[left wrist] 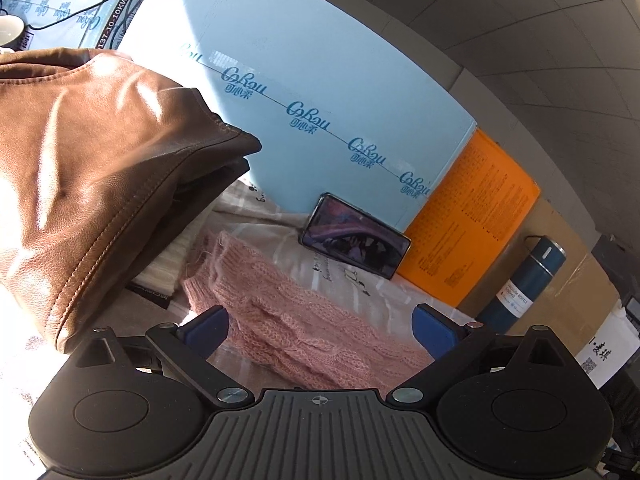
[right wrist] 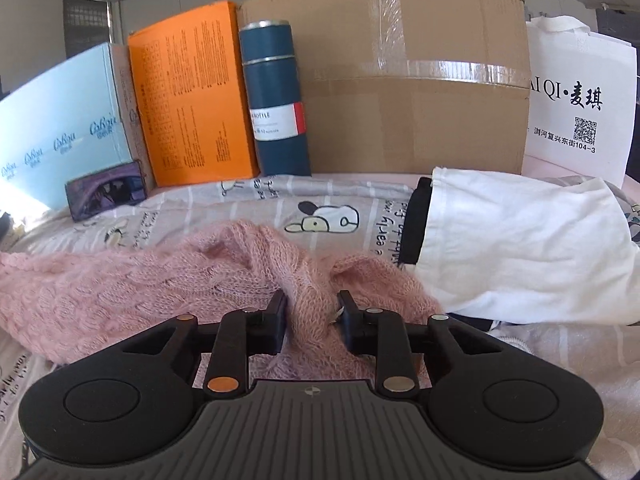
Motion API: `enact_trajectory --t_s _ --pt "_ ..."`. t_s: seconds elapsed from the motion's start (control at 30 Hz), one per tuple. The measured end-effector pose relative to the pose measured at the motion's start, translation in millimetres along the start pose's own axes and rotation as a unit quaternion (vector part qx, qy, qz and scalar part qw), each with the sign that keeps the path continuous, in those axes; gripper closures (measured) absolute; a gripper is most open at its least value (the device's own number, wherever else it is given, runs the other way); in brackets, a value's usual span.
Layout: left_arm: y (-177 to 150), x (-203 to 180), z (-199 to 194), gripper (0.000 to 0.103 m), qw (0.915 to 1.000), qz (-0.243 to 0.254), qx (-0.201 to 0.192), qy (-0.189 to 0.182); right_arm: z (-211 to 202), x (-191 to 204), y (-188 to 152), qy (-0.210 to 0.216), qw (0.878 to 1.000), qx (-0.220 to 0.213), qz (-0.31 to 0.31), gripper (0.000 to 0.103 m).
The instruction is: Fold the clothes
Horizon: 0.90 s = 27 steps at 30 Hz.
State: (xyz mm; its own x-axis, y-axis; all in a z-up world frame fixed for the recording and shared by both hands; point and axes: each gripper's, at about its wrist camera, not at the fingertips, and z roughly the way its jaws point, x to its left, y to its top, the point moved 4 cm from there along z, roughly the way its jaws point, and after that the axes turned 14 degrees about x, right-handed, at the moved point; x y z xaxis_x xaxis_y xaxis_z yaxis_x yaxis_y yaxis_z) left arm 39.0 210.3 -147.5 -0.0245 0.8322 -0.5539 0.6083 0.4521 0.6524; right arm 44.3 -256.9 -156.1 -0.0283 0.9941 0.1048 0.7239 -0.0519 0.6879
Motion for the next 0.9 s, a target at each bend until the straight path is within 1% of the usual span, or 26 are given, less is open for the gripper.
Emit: enact_trajectory --t_s 0.03,0.07,0.1,0.13,0.17,0.2,0.23,0.27,0.3,0.33,0.4,0.43,0.53,0.63,0.67,0.7,0.8,0.9 --pt "1 5 -1 0.003 0.9996 -0.025 0.009 -0.013 3 -1 -1 -0.002 1.0 0.002 0.004 0.07" --pt "2 10 -1 0.003 0.998 -0.053 0.02 -0.027 2 -2 -1 0.0 1.0 0.0 0.011 0.067" --pt "1 16 -1 0.003 0.9924 -0.103 0.047 -0.05 -1 -4 -1 0.002 1.0 -0.006 0.02 0.062" --pt "-1 23 0 0.003 0.983 -0.152 0.072 -0.075 -7 -5 0 0.006 0.999 -0.013 0.032 0.05" --pt "-2 27 1 0.003 0.9738 -0.187 0.089 -0.095 -13 -7 1 0.009 0.999 -0.024 0.043 0.044" --pt "-3 29 2 0.003 0.9698 -0.2 0.094 -0.103 -21 -7 3 0.011 0.998 -0.036 0.053 0.032" --pt "-3 31 2 0.003 0.972 -0.198 0.087 -0.093 -29 -7 6 0.016 0.997 -0.051 0.062 0.026" --pt "-3 32 3 0.003 0.9739 -0.196 0.079 -0.083 -35 -4 9 0.026 0.995 -0.064 0.069 0.024" --pt "-4 35 4 0.003 0.975 -0.198 0.075 -0.067 -39 0 12 0.039 0.993 -0.075 0.077 0.02" --pt "-5 36 5 0.003 0.9752 -0.2 0.071 -0.062 -42 5 16 0.053 0.991 -0.086 0.085 0.017" --pt "-4 35 6 0.003 0.9782 -0.191 0.057 -0.057 -49 13 23 0.08 0.986 -0.107 0.1 0.015" --pt "-2 34 9 0.003 0.9797 -0.185 0.055 -0.052 -52 18 26 0.093 0.983 -0.118 0.107 0.013" --pt "4 30 19 0.003 0.9838 -0.168 0.049 -0.038 -60 31 37 0.139 0.971 -0.145 0.129 0.012" --pt "9 26 28 0.0 0.9873 -0.151 0.043 -0.024 -48 45 38 0.212 0.956 -0.143 0.145 0.011" --pt "11 25 31 0.0 0.9884 -0.145 0.041 -0.019 -43 48 36 0.229 0.952 -0.138 0.147 0.011" --pt "13 23 35 0.0 0.9894 -0.139 0.039 -0.014 -37 50 31 0.238 0.951 -0.13 0.147 0.011" --pt "20 18 50 0.0 0.9906 -0.131 0.042 -0.001 -24 52 21 0.236 0.955 -0.104 0.145 0.011" --pt "23 10 63 0.001 0.9937 -0.104 0.024 0.034 -15 49 15 0.23 0.958 -0.088 0.149 0.011"
